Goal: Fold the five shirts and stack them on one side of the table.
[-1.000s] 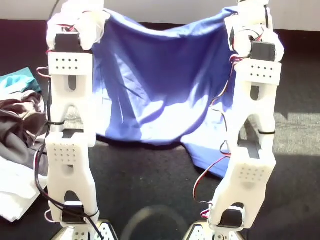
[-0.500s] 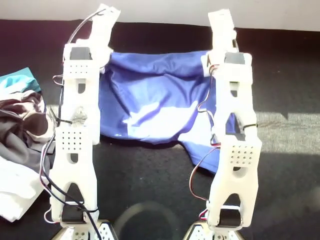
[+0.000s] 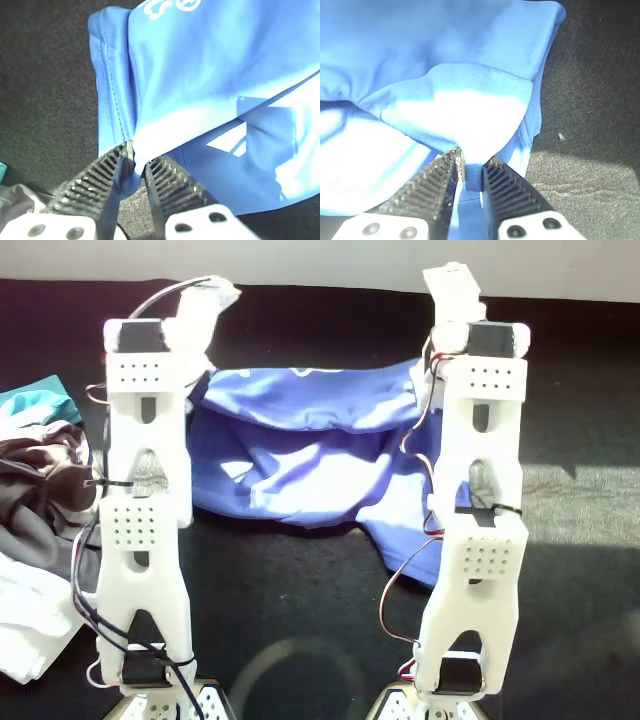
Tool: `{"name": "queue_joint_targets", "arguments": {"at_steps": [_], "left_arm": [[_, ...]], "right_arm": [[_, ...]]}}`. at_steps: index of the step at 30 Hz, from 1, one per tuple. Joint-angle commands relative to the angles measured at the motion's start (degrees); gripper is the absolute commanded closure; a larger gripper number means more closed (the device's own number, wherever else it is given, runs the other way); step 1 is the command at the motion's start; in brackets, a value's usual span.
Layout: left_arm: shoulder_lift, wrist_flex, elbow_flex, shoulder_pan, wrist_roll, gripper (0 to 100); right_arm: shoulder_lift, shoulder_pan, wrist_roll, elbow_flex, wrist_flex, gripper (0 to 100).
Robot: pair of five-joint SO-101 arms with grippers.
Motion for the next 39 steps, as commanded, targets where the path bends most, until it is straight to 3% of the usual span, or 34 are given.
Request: {"name": "queue_joint_targets", "arguments": {"at_steps": [1, 7, 13, 18, 23, 32, 34, 39], "left_arm": [[-8.84, 0.70, 6.46, -1.36, -0.35, 99], [-22.29, 0.44, 29.14, -1.01, -0.44, 99], [-27.21, 0.26, 43.03, -1.19, -2.81, 99], [-27.21, -5.19, 51.03, -1.36, -2.90, 99], [-27.21, -8.70, 56.40, -1.36, -2.90, 99], [-28.44, -7.21, 56.13, -1.45, -2.73, 99], [-28.18, -6.68, 56.22, -1.01, -2.73, 99], [-22.99, -7.03, 55.60, -1.01, -2.73, 99]], "right_arm": [[-9.98, 1.01, -0.53, 3.30, 0.92, 99.2], [-32.57, -0.48, -0.26, 39.34, -0.13, 99.2], [-51.91, 3.21, 2.20, 72.75, -13.23, 99.2], [-60.00, 5.67, 4.13, 90.86, -19.82, 99.2], [-62.55, 6.73, 4.13, 94.81, -19.30, 99.2], [-67.74, 6.73, 4.13, 78.81, -3.82, 99.2], [-67.65, 7.16, 4.22, 79.60, -3.82, 99.2], [-67.65, 10.68, 4.48, 90.15, -15.69, 99.2]]}}
